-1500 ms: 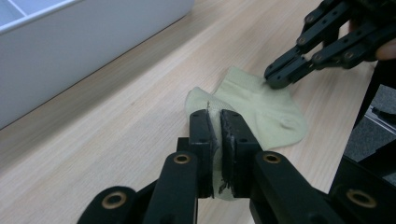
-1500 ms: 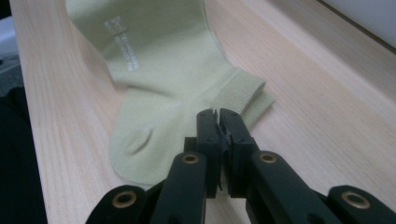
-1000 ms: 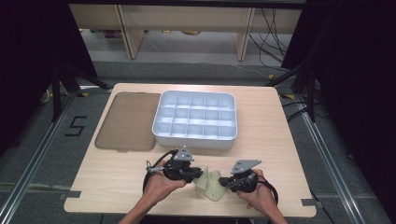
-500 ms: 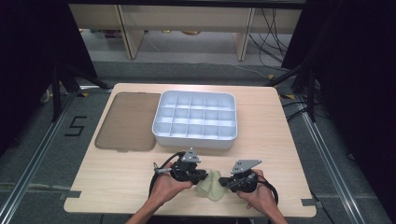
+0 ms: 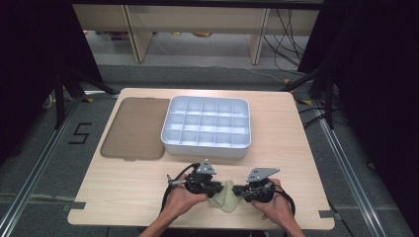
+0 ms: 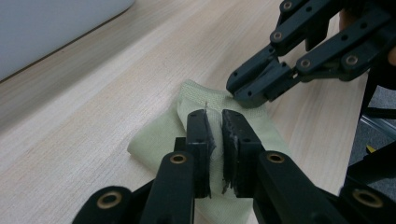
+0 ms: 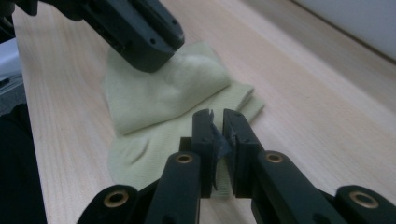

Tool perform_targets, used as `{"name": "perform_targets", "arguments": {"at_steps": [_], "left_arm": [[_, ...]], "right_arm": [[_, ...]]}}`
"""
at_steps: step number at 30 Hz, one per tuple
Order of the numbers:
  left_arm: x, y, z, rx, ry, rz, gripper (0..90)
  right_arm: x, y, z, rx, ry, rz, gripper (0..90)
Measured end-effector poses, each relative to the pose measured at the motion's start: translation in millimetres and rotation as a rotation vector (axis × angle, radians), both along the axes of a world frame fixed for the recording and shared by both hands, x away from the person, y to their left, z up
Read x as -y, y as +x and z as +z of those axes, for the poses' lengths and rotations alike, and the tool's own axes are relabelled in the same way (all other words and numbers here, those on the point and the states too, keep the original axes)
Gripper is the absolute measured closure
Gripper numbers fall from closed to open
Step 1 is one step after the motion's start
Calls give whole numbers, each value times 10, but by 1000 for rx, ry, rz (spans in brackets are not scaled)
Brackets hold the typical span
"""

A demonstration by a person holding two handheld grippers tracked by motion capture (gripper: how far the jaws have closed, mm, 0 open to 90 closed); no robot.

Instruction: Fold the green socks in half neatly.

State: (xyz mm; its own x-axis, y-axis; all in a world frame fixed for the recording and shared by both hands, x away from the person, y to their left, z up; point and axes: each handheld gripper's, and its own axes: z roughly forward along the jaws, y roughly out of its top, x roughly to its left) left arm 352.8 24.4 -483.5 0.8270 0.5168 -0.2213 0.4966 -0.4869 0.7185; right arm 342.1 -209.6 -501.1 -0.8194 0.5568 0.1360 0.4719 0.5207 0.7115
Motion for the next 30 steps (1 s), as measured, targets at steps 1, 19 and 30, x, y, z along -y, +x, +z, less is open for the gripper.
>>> {"name": "perform_targets", "arguments": {"at_steps": [1,19,30], "left_arm": [[1,0,1,1,0,-1,806],[132,-33,46,12,-10,-16,792],[170,8,81,-3,-64,-32,723]], "right_arm": [[11,-8,10,-6,5,-11,834],[77,1,-51,-47,4,6,839],[178,20,-14,-33,30,-25,814]]}}
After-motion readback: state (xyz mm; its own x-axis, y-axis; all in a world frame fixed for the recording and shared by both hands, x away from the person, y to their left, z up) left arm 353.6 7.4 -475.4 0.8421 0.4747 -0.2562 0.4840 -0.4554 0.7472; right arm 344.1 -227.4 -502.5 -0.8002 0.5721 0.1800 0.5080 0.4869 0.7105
